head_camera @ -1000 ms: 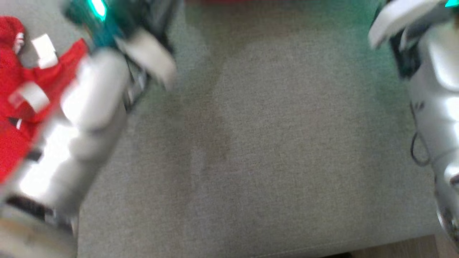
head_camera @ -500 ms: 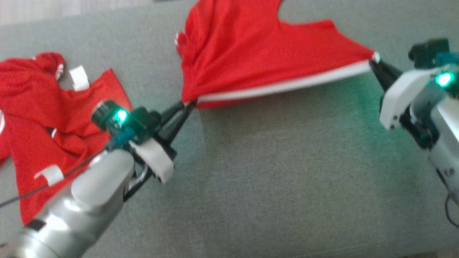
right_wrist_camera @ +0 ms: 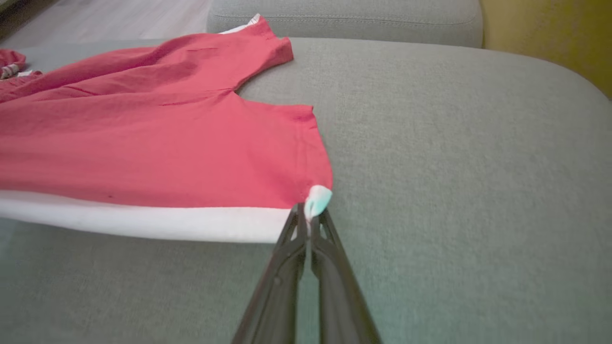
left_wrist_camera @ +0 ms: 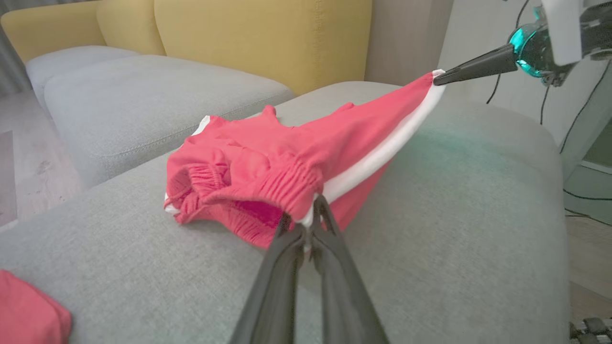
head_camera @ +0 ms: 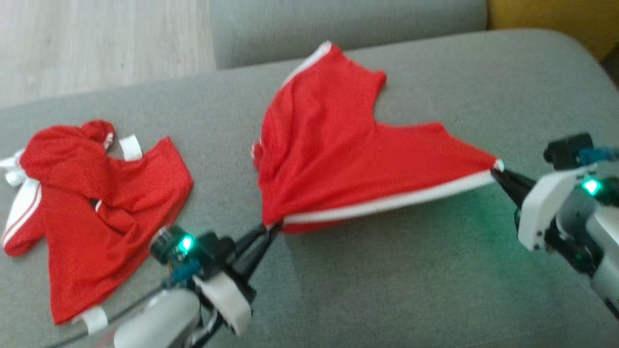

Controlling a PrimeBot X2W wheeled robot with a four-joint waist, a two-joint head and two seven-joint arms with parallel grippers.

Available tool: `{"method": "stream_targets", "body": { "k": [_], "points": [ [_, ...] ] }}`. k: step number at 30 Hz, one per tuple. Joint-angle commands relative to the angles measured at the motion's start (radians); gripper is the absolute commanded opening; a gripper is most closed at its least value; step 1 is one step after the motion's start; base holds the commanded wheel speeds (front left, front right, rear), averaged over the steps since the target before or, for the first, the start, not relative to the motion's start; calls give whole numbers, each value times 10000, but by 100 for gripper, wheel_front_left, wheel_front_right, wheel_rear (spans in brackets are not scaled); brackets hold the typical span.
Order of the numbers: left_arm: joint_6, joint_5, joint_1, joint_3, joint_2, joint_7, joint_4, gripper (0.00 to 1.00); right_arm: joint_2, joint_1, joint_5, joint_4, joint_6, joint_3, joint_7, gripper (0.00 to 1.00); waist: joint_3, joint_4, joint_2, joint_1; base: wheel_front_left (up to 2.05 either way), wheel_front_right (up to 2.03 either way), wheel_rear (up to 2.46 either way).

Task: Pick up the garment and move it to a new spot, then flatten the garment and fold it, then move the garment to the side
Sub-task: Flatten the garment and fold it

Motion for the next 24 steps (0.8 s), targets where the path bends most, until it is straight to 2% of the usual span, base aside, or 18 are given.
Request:
{"method": "stream_targets", "body": {
  "k": [1,8,14,18,24],
  "points": [
    [144,-69,-168,254,413,-18,-396,0,-456,176,116,-344,63,-25,22,0,-344,-34,-1,2,0,0,0],
    [779,-190,617,67,693,467,-1847,0,-1127,1285,425,-1424,63,-536,338,0,-548,-35,-1,2,0,0,0],
    [1184,-309,580,331,806,544,-2452,0,-1276,1542,-123,-2070,63,-1478,166,0,-191,0,-1,2,0,0,0],
    [1286,-354,203,529,705,631,-2538,0,-1117,1273,-776,-2332,63,-2144,58,0,280,192,-1,2,0,0,0],
    [1185,-381,-699,804,407,750,-2252,0,-858,364,-1837,-2464,63,-2804,330,0,1291,738,-1,2,0,0,0]
  ]
}}
